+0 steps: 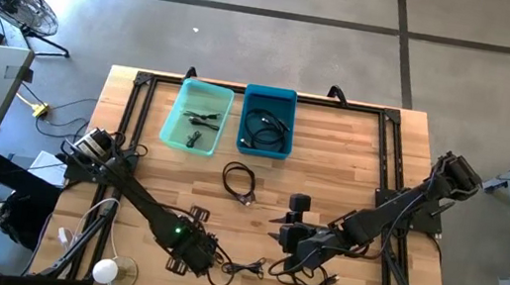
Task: Pick & Place USB Port
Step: Put the black USB cable into the green bin
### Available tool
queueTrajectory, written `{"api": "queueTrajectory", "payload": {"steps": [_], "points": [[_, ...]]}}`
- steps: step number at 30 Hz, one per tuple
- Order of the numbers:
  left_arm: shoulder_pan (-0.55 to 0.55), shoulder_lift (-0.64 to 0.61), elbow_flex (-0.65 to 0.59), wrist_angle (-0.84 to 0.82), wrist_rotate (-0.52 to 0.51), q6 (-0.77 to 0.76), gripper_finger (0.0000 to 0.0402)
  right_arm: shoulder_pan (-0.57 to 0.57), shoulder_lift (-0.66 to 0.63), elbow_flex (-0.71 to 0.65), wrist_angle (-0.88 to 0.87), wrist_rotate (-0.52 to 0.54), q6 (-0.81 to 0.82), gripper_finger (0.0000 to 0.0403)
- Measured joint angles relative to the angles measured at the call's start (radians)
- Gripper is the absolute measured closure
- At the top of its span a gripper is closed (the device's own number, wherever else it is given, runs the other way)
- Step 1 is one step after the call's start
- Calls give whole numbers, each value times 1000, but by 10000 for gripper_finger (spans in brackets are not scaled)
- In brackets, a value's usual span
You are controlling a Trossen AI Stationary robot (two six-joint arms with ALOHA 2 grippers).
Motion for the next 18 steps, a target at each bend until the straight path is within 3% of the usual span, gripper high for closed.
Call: {"api": "queueTrajectory", "payload": {"steps": [6, 12, 18], "points": [[-8, -1, 141, -240, -143, -1, 401, 0, 0, 0, 0, 1, 0, 263], [2, -1, 302, -619, -333, -1, 401, 0, 0, 0, 0, 19, 0, 263], [104, -57, 320, -635, -461, 177, 401, 0, 0, 0, -2, 38, 1, 263]]}}
